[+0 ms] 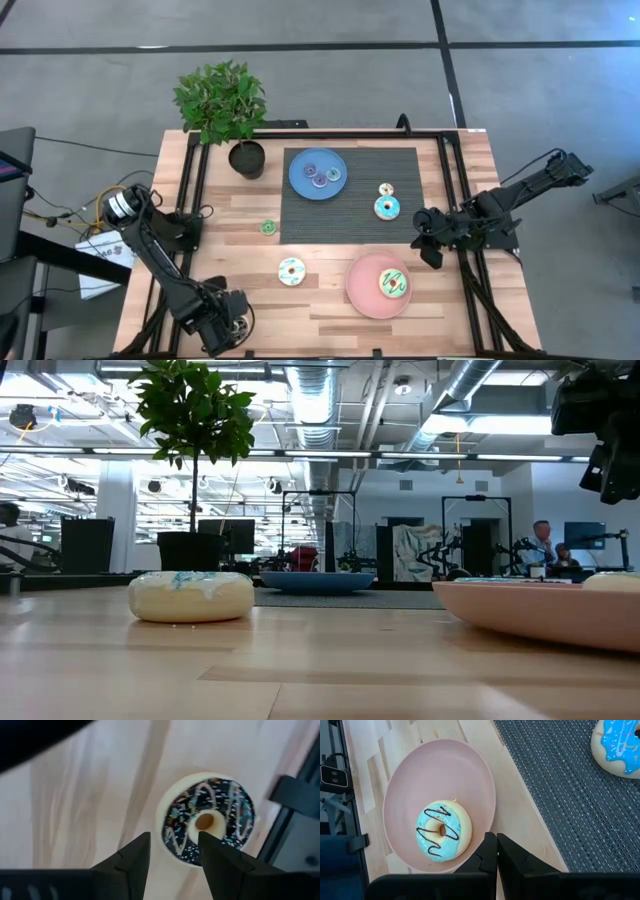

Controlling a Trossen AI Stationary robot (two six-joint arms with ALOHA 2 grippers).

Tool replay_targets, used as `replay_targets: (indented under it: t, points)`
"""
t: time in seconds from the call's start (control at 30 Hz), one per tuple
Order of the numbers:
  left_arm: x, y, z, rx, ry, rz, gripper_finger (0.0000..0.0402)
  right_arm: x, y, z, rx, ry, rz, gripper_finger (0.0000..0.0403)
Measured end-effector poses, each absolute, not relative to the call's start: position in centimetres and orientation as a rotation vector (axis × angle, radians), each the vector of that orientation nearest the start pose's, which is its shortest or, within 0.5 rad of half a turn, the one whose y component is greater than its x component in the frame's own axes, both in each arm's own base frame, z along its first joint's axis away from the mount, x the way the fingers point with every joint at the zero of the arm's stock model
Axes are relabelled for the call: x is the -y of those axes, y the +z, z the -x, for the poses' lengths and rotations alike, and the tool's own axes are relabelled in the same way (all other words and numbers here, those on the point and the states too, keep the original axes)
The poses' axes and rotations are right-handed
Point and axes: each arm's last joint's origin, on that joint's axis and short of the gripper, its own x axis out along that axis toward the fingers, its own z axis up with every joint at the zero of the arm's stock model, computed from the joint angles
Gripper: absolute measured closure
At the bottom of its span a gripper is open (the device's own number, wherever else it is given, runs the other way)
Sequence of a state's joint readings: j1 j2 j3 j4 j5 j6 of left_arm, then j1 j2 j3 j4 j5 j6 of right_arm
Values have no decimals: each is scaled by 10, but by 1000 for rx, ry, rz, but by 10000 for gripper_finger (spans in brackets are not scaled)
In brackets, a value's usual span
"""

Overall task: Pick & Place donuts
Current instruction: Put the big black donut into the pink plate

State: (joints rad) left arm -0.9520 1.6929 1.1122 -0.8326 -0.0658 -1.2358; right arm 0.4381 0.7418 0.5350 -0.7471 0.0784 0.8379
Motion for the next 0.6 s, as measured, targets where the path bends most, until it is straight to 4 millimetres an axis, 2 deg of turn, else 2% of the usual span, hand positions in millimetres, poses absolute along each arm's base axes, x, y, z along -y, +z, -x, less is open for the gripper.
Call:
replay_targets:
  t: [0.2, 0.33, 0.6]
  points:
    - [257, 171, -185, -1419, 24, 219, 244, -54, 211, -122, -992, -75, -524, 402]
    - [258, 165, -186, -1434, 80, 237, 244, -55, 211, -122, -992, -75, -523, 402]
    - [253, 165, -185, -1451, 153, 259, 244, -55, 211, -122, -993, -71, -517, 402]
